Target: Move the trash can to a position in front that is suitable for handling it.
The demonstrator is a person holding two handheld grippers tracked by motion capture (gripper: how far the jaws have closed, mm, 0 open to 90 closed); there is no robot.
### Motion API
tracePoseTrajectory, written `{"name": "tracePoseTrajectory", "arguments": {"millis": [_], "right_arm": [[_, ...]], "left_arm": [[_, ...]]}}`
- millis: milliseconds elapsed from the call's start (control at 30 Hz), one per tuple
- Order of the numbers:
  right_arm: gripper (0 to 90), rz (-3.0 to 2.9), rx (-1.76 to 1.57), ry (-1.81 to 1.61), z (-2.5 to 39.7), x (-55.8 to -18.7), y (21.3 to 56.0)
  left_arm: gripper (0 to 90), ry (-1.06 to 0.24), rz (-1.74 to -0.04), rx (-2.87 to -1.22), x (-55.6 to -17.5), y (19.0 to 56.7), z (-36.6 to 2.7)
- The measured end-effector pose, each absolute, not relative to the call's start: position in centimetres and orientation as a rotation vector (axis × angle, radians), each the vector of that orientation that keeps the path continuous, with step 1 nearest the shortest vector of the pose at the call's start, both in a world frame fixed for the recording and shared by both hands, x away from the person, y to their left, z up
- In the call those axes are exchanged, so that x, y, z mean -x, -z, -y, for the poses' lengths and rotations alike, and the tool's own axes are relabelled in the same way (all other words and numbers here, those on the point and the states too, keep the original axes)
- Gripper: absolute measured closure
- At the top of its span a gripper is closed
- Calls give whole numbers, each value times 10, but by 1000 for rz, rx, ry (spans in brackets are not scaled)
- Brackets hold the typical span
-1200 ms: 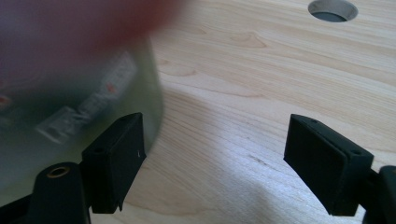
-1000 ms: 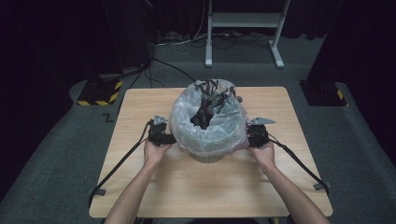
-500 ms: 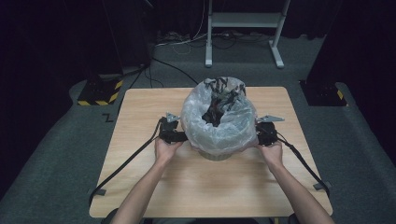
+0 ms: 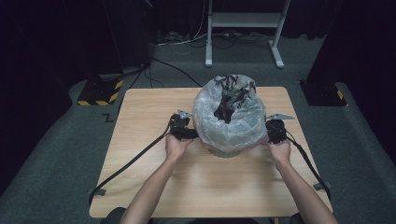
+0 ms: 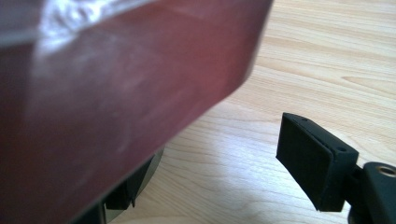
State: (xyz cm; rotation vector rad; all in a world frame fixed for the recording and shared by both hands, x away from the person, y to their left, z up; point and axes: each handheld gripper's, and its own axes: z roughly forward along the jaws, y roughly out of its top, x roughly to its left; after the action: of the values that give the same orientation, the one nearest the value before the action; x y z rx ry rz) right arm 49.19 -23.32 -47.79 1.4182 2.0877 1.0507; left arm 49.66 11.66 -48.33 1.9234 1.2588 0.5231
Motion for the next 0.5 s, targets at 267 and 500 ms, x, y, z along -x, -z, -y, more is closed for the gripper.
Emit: {"name": "tracePoseTrajectory", "arguments": {"millis": [267,500], "right_arm": [[270,-2048,-1464,-1035,252,-496,478],[265,-2000,-1543,-1094,267,-501,483]], "left_arm": [[197,-519,-1239,-1922,-504,482,-95],[197,-472,-1224,-1909,-516,484,-89]]}}
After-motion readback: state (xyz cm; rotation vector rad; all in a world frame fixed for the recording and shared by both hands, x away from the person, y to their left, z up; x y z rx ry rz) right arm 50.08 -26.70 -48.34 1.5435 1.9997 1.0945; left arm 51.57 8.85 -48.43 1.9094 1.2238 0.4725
